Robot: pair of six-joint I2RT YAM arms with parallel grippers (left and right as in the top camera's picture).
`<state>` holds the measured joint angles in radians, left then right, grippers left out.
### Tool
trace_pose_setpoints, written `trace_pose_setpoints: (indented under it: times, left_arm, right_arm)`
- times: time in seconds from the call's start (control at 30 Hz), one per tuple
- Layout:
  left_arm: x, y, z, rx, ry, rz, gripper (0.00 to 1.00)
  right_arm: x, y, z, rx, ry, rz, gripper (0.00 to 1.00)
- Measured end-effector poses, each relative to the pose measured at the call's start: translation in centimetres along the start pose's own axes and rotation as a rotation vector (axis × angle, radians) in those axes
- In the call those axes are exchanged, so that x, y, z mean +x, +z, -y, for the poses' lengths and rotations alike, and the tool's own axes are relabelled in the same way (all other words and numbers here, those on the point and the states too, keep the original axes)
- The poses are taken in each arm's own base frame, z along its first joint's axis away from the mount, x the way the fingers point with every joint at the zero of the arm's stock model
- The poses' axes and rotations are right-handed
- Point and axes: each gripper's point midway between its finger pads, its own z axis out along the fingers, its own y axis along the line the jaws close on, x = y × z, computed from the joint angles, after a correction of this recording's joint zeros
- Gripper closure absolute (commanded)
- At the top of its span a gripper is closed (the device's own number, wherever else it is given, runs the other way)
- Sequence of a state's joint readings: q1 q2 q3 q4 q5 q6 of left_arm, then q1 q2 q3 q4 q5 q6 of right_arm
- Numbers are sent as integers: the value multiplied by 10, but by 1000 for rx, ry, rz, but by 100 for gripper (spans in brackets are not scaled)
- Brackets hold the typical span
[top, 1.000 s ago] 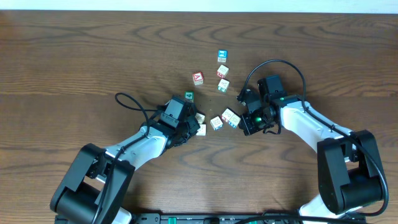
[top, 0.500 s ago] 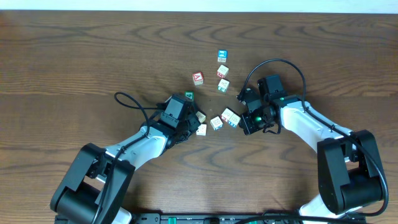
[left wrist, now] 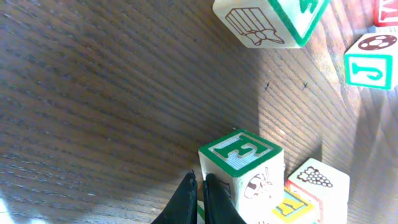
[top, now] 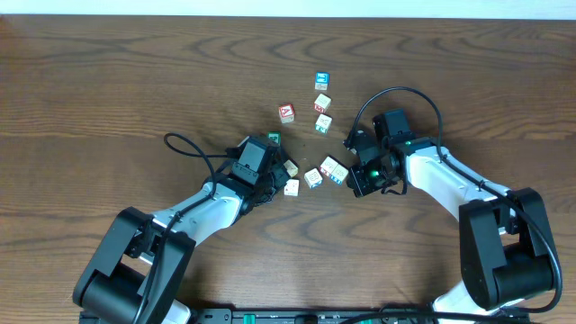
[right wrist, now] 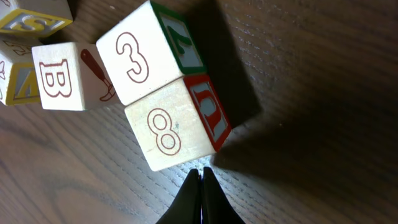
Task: Lift 5 blocks
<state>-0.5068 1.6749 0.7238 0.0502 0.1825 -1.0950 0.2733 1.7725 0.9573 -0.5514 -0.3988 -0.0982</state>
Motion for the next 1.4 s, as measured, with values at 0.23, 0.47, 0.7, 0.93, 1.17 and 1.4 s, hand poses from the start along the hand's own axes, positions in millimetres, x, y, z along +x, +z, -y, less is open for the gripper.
trace_pose_setpoints:
  times: [0.23,0.47,0.7,0.93,1.17,1.4]
  left_arm:
    - [8,-1,-18,-77,-8,-32,93]
    - [13,-7,-27,-125,5,-55,93]
    - [13,-8,-28,-132,26,-60,93]
    - [14,-8,-28,-130,53,-64,92]
    - [14,-8,-28,-129,89,-67,93]
    - [13,-7,-28,-126,114,-67,92]
  right_arm:
    - [-1,0,3,16,-2,3,99]
    - [-5,0,5,26,35,21,99]
    - [-14,2,0,26,62,55,98]
    - [-32,1,2,32,67,125,98]
    - [-35,0,8,66,93,141,99]
    - [-35,0,10,75,125,140,99]
